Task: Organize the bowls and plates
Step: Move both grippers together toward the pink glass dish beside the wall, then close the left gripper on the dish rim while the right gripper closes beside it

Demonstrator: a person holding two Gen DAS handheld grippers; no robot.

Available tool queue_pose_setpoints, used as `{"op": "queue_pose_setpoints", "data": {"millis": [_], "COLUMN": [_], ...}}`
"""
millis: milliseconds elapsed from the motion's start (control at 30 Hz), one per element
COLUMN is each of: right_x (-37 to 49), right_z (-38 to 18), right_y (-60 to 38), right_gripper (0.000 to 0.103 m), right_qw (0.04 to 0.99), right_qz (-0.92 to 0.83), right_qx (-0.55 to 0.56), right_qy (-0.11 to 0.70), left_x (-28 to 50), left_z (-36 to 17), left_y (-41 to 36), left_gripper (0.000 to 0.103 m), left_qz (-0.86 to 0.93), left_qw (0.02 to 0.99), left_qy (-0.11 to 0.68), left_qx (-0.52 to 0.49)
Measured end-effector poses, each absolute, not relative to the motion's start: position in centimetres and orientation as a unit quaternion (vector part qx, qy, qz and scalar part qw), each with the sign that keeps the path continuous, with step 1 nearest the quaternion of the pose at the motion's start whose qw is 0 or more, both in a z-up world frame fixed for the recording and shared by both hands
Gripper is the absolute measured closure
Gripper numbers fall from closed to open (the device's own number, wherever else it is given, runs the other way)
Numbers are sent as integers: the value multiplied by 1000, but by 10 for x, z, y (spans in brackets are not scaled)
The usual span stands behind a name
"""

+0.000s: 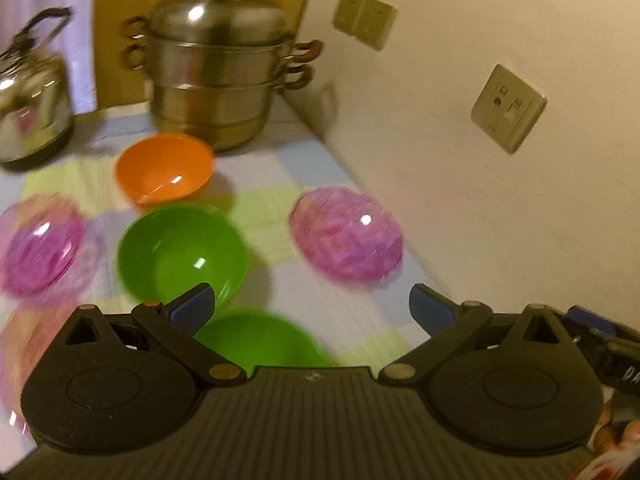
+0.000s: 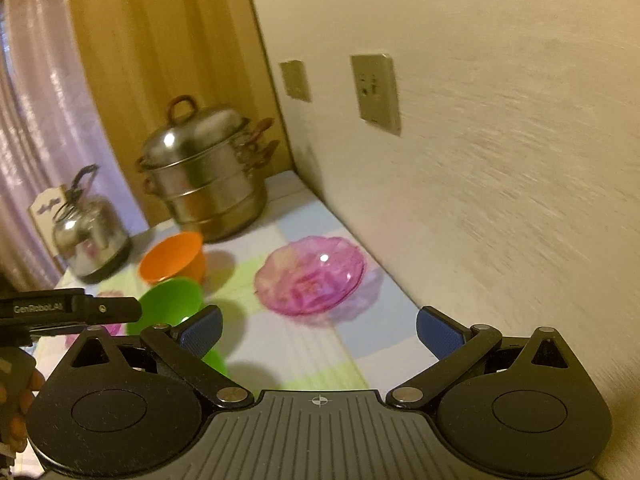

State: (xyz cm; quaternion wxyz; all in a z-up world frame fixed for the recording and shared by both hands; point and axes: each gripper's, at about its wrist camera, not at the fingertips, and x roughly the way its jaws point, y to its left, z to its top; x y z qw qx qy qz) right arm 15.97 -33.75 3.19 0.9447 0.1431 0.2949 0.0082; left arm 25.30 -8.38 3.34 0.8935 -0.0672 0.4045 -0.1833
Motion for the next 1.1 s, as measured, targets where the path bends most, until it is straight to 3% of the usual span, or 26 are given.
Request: {"op": "queue_pose_setpoints", "data": {"millis": [167,433,533,767,1100], "right_x": [204,270,296,343,369], "right_z": [15,-31,-51,-85,-120], "right_y": [-344,-356,-361,-363,-367], "right_gripper": [1,1,15,24,41], "right_qw": [938,919,910,893,873], "right_qz": [-16,-51,-61,-84,-91], "right_qx": [165,216,231,246,262], "right_qy": [305,325,339,368,400], "left_x": [312,397,421,454,482], "left_z": [26,-17,-36,-71,-110], "left_y": [-107,-133,-142,-162,-175], "left_gripper": [1,13,16,28,56], "left_qz": [-192,-192,-194,-197,-201], "left_qw": [895,880,871,852,832], "left_qy": [400,434,451,481,513], "left_qx": [-39,16,31,54,66]}}
